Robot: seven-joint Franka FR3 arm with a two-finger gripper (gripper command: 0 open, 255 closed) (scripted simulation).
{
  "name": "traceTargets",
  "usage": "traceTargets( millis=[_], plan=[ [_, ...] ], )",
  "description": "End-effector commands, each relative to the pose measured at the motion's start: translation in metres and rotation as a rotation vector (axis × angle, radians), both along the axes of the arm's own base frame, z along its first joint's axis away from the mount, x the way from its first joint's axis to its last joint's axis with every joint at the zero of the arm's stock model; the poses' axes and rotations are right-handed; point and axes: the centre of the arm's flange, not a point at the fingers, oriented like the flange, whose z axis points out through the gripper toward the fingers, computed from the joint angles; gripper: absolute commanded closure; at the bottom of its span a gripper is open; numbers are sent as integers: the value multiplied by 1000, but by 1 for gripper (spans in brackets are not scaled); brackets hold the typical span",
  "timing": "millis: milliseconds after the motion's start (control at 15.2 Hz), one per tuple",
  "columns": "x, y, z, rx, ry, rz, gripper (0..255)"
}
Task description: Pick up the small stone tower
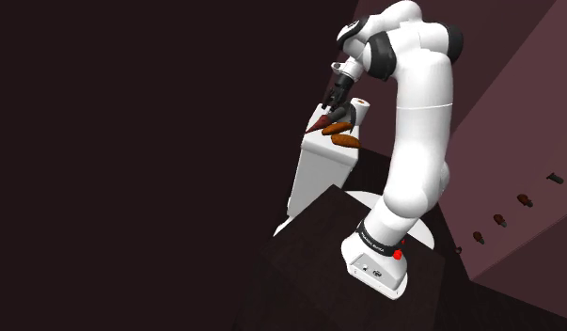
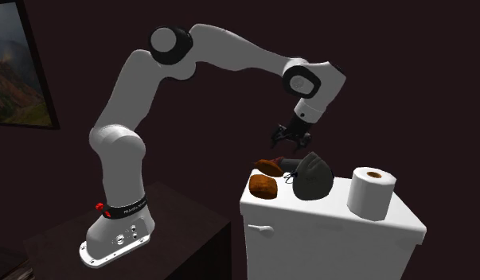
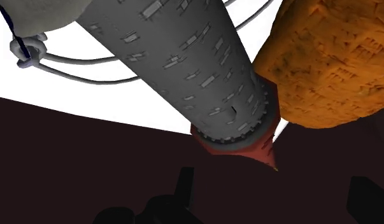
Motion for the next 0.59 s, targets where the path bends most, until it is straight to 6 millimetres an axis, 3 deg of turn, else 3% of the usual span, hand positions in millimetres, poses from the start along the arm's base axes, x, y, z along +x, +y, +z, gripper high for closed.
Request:
traceTargets(
  millis=[0, 462, 528],
  plan=[
    [3, -6, -14, 8, -6, 10, 0],
    [3, -6, -43, 8, -6, 10, 0],
    [3, -6, -43, 8, -6, 10, 255]
  ],
)
